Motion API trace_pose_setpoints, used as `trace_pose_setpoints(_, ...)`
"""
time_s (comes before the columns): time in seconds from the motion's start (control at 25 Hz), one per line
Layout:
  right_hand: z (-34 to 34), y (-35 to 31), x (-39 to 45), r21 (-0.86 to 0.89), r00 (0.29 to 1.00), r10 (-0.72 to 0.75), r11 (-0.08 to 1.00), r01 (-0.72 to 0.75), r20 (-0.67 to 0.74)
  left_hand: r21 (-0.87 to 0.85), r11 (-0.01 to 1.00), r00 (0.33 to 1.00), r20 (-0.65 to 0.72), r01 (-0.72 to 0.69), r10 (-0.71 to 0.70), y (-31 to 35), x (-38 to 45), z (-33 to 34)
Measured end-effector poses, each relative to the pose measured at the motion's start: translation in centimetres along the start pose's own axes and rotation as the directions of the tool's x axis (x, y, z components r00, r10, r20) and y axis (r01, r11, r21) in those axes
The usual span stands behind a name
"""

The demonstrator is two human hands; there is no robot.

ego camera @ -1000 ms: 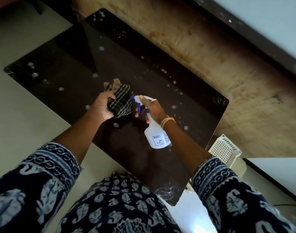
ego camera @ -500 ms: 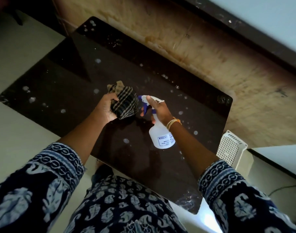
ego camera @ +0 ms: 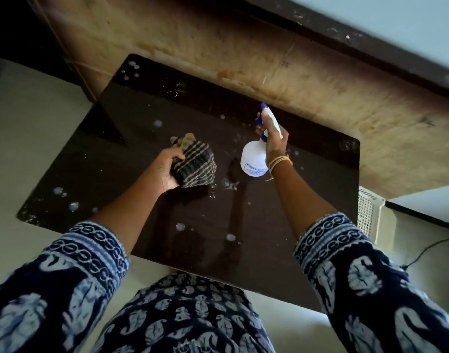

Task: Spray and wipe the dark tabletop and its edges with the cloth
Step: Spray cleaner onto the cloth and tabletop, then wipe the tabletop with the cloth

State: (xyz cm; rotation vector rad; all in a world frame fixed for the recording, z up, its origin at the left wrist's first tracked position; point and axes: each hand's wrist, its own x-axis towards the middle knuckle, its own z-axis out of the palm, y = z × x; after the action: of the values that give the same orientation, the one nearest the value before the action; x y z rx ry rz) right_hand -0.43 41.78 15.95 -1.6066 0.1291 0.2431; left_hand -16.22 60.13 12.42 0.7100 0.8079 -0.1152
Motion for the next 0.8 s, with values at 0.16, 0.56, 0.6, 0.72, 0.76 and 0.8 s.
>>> trace_pose_setpoints(0.16,0.0,1.9,0.1,0.032,0.997,0.025,0.999,-0.023,-0.068,0.017,0.999,0.999,-0.001,0.039,-0.039,1.0,0.2,-1.4)
trace_pose_setpoints(0.56,-0.5,4.8,-3.8,-0.337,0.953,-0.009,0.936,-0.099,-0.304,0.01,0.999,0.999,-0.008,0.049,-0.048,0.6,-1.3,-0.9)
trace_pose_setpoints(0.6,-0.2,5.2,-4.9,-0.37,0.929,-0.035,0.922,-0.111,-0.368,0.005,0.999,0.999,-0.019,0.051,-0.051,0.5,-1.9,-0.5)
trace_pose_setpoints(0.72,1.3,6.8,-8.5,-0.249,0.895,0.03,0.956,-0.156,-0.446,-0.016,0.999,0.999,-0.021,0.043,-0.044,-0.2,-3.3,0.6)
trace_pose_setpoints(0.76,2.1,7.3,-9.3,-0.108,0.921,0.17,0.97,-0.22,-0.351,-0.025,0.999,0.999,0.0,0.036,-0.036,-0.5,-3.7,0.9)
trace_pose_setpoints(0.8,2.8,7.4,-10.1,0.018,0.923,0.348,0.937,-0.35,-0.166,-0.039,0.999,0.999,0.011,0.031,-0.031,-0.8,-4.0,1.0)
